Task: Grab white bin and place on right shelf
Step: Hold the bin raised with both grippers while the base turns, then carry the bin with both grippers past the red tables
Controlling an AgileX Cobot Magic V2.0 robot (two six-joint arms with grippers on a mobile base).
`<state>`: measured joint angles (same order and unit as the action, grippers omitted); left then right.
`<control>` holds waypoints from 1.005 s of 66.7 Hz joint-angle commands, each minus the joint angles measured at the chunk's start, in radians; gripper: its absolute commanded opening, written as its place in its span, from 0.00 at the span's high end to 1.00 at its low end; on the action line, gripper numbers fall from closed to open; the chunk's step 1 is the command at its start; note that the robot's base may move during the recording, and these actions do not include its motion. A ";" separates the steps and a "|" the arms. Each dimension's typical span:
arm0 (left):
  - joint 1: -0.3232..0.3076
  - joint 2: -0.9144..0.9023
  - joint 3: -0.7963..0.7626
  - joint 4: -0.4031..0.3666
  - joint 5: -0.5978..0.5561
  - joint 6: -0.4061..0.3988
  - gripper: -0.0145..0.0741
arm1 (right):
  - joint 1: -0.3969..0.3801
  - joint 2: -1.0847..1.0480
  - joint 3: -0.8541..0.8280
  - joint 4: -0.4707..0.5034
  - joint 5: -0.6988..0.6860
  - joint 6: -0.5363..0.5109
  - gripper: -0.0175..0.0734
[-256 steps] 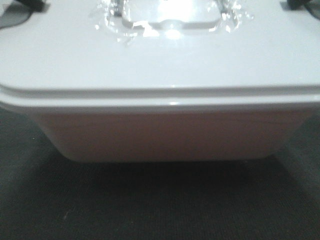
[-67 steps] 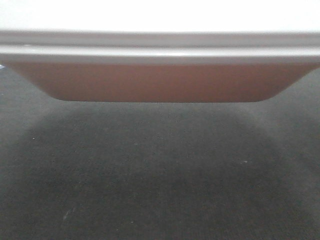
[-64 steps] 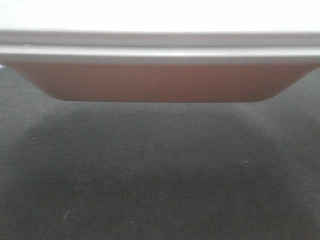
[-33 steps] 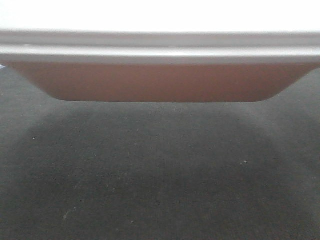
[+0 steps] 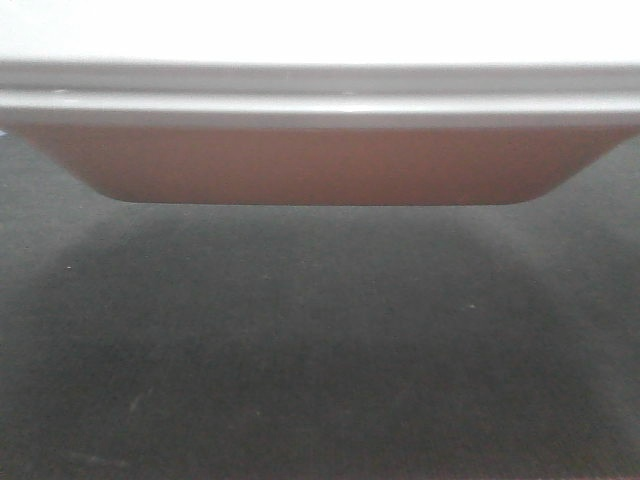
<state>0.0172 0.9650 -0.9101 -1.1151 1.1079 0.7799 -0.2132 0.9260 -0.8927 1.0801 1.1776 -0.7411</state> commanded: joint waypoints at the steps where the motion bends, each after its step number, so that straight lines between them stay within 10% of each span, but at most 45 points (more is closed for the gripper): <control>1: -0.014 -0.020 -0.030 -0.160 0.059 0.014 0.63 | 0.010 -0.017 -0.027 0.156 0.122 -0.003 0.43; 67: -0.014 -0.020 -0.030 -0.160 0.068 0.014 0.63 | 0.010 -0.017 -0.027 0.156 0.092 -0.003 0.43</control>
<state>0.0172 0.9635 -0.9101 -1.1151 1.1115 0.7799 -0.2132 0.9260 -0.8927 1.0801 1.1776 -0.7411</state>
